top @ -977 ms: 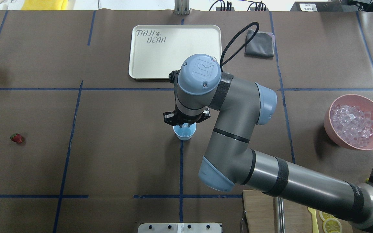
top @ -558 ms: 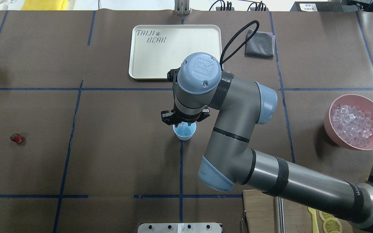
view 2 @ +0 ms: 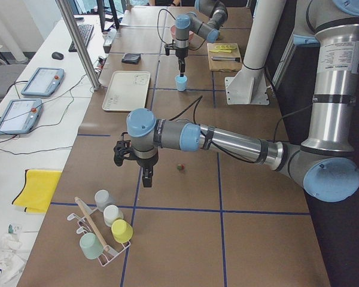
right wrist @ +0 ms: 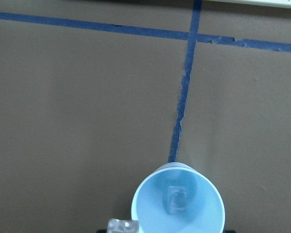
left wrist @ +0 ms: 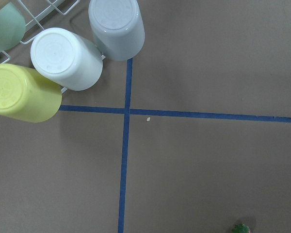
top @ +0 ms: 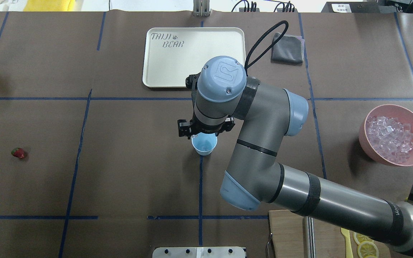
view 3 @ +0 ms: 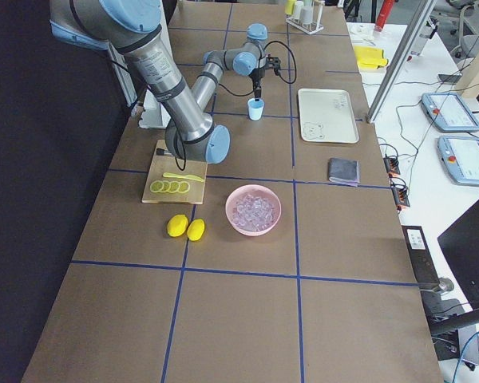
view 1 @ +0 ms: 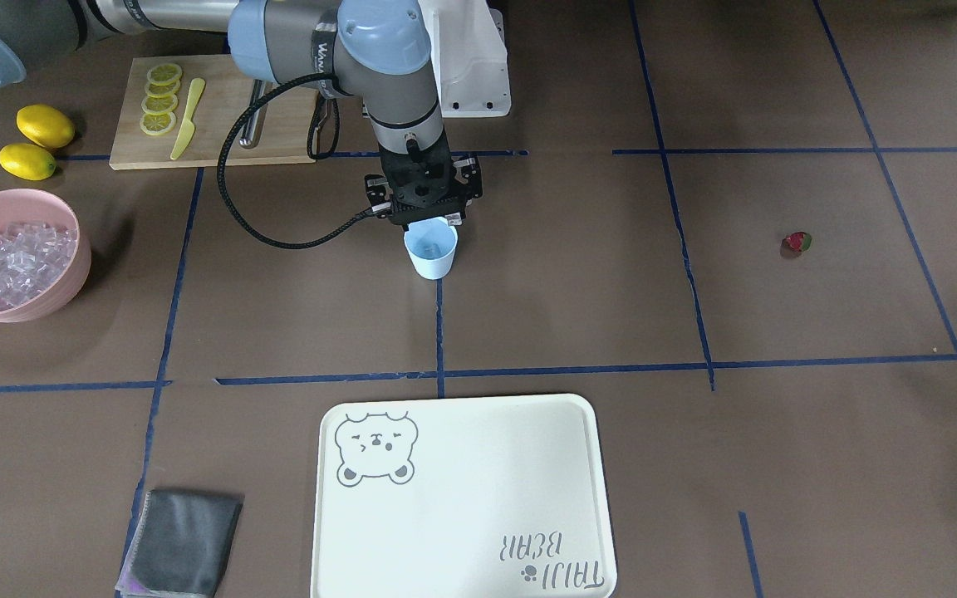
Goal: Put ice and strawberries in cup
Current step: 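Open the right gripper to release the ice into the cup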
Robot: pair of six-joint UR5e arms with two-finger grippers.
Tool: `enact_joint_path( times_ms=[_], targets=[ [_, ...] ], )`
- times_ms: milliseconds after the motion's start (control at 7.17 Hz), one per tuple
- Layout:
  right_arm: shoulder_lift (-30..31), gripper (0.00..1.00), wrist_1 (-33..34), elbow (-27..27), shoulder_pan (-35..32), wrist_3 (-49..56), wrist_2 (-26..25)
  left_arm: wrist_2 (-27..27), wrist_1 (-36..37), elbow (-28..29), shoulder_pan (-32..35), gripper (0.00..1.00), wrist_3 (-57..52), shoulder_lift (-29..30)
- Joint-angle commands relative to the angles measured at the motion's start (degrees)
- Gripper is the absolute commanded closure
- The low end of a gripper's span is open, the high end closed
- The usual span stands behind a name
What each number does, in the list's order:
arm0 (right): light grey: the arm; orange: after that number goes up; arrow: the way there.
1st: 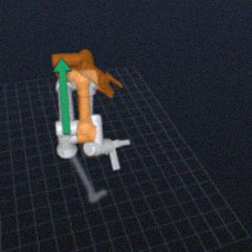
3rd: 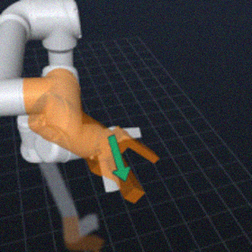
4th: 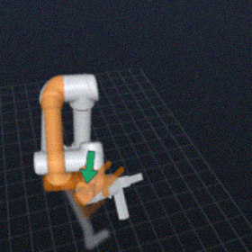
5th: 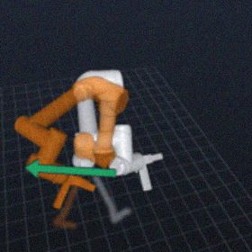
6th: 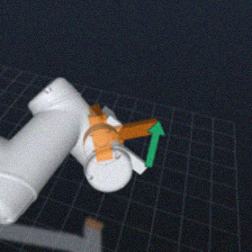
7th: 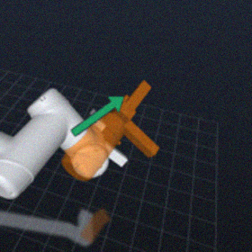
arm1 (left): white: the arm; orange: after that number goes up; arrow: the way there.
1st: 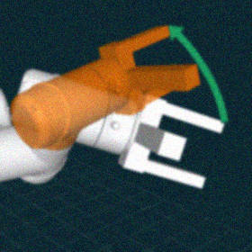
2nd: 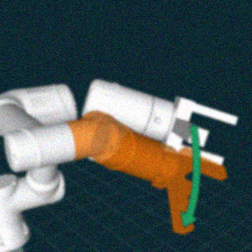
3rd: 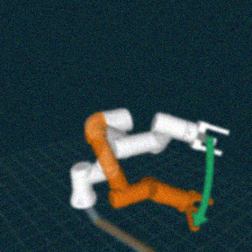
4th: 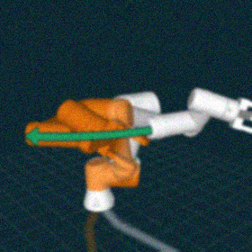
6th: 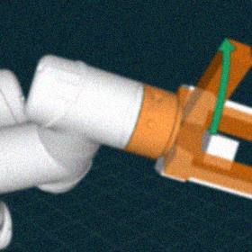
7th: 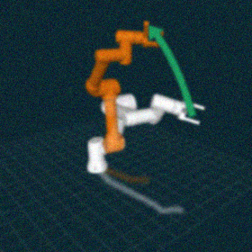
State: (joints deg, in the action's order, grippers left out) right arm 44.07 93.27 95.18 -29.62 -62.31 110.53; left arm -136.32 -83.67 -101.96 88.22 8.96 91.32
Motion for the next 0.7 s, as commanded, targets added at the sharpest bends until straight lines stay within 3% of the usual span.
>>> enact_joint_path(
  times_ms=[0, 558],
  targets=[
    [0.58, 0.17, 0.07, 0.09, -1.14, 0.52, 0.47, 0.0, 0.0, 0.0, -0.07, 0.0, 0.0, 0.0],
    [1.27, 0.11, 0.77, 2.36, -2.45, 0.61, 1.34, 0.0, 0.0, 0.0, -0.07, 0.0, 0.0, 0.0]
  ],
)
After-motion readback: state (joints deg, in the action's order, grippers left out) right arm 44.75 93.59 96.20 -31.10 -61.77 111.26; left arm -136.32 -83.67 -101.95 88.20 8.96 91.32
